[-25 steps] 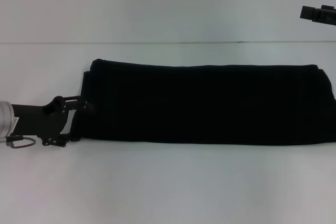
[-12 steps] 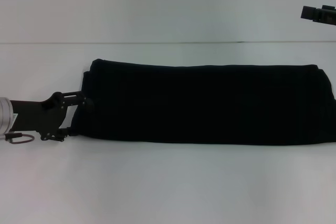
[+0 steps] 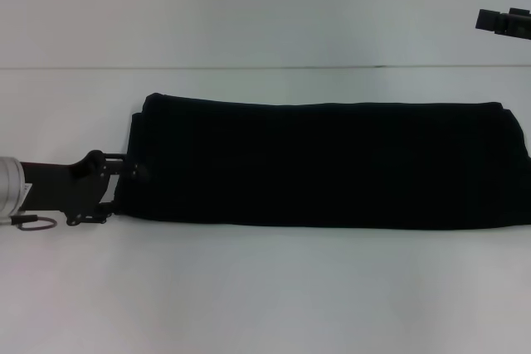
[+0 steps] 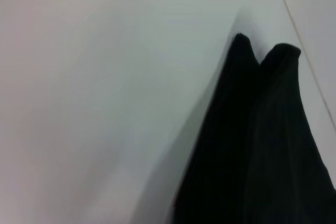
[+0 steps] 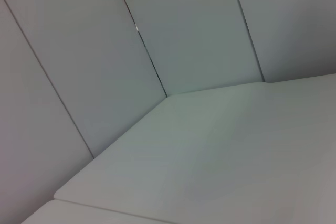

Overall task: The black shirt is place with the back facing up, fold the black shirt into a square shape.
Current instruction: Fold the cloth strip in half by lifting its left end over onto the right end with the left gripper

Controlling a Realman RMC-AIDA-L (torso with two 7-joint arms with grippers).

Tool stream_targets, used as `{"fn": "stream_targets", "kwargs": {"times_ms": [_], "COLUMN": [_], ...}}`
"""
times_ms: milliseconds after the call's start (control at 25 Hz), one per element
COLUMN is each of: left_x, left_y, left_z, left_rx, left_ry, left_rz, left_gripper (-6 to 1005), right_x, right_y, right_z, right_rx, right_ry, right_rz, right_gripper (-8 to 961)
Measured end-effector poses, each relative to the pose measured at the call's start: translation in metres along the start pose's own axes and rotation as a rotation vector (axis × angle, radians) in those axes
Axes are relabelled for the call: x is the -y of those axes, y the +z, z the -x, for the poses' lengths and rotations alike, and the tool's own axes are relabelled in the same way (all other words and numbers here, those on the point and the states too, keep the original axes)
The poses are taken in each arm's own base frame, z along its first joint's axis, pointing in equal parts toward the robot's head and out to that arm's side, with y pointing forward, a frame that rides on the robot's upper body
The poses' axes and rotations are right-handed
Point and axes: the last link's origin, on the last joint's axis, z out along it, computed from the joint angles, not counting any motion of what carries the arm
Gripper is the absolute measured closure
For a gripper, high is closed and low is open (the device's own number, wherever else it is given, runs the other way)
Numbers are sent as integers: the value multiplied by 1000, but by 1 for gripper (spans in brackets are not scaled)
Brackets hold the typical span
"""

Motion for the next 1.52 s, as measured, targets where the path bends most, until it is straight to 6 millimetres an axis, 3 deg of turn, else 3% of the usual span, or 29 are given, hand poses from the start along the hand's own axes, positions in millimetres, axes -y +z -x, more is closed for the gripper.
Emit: {"fn": "stream_targets", "kwargs": {"times_ms": [120, 560, 880, 1160, 1520], "left_x": [1, 0, 3, 12, 31], "left_y": [1, 4, 3, -8, -24], "left_z": [2, 2, 3, -1, 1], "left_rx": [7, 13, 7, -67, -94], "left_ry": [19, 74, 108, 170, 187], "left_rz": [0, -19, -20, 71, 66], "left_gripper": [172, 623, 884, 892, 909], "right_x": [0, 1, 1, -3, -7], "right_y": [0, -1, 0, 5, 11], "right_z": [0, 0, -2, -7, -12], "right_rx": [0, 1, 1, 6, 16], "right_ry": [0, 2, 7, 20, 33], "right_rz": [0, -3, -6, 7, 12], "right_gripper": [31, 32, 32, 32, 32]}}
